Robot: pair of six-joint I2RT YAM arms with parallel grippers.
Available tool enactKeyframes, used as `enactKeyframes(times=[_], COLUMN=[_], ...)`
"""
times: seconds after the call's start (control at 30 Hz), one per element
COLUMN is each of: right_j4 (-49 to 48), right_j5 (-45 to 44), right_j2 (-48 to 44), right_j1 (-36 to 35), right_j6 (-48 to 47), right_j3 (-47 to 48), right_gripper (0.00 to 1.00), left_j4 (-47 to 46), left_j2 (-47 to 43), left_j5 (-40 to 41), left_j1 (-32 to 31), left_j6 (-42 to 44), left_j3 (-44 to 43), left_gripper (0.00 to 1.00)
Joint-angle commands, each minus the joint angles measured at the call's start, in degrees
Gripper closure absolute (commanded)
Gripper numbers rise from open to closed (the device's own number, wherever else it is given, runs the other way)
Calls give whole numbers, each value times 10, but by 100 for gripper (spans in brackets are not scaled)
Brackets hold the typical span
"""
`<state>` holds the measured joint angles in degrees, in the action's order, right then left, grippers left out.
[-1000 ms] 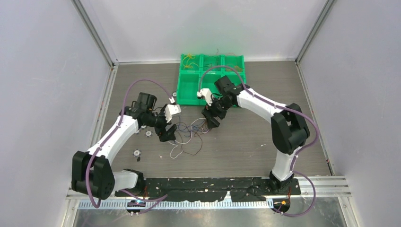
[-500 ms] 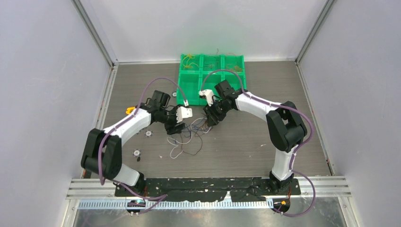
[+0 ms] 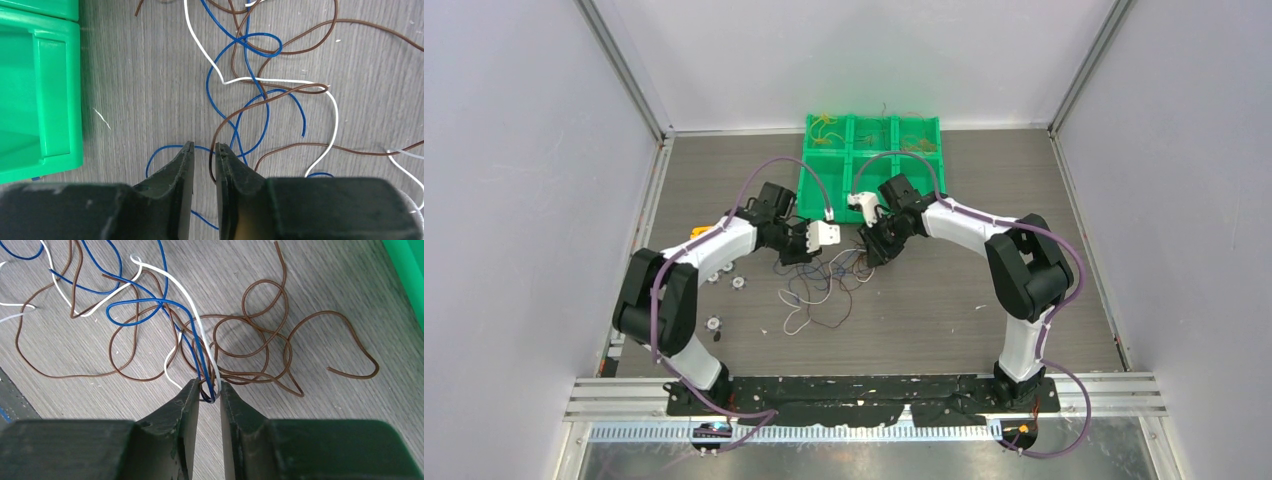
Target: Untangle the cables
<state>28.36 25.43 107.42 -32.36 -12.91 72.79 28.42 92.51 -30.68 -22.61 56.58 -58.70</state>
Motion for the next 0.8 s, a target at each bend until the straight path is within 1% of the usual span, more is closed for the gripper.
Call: enactKeyframes(times=[0.0,0.1,0.13,0.2,0.3,0.4,0.43,0.5,0.63,0.77], right_j4=[-18,-17,-17,-11,5,18,21,33,49,56], right_j5=[-15,-19,-24,-32,-62,-93,-109,-125,-156,-175], right_j2=[-13,-18,-21,-30,-60,-84,-92,-102,-121,-127], right_j1=[0,1,2,7,19,37,45,58,89,124], right_j6=[11,14,15,15,8,-7,-17,-30,-62,-99], right_j3=[-5,-13,-15,-24,-52,-81,-91,-104,-126,-147], right_gripper=[75,84,90,94,95,95,95,95,95,95], left_j4=[5,28,32,57,103,132,127,128,140,105], left_j2=[12,-3,-19,-60,-147,-233,-258,-298,-329,-336], left_j5=[3,-4,-6,-20,-37,5,26,39,52,48], left_j1=[-4,-9,-10,-10,-11,-9,-8,2,28,61], left_j6=[12,16,2,-41,-125,-180,-202,-220,-272,-356], left_j3=[-28,-29,-28,-42,-84,-134,-145,-168,-253,-336], left_gripper=[83,98,100,100,100,100,100,100,100,100])
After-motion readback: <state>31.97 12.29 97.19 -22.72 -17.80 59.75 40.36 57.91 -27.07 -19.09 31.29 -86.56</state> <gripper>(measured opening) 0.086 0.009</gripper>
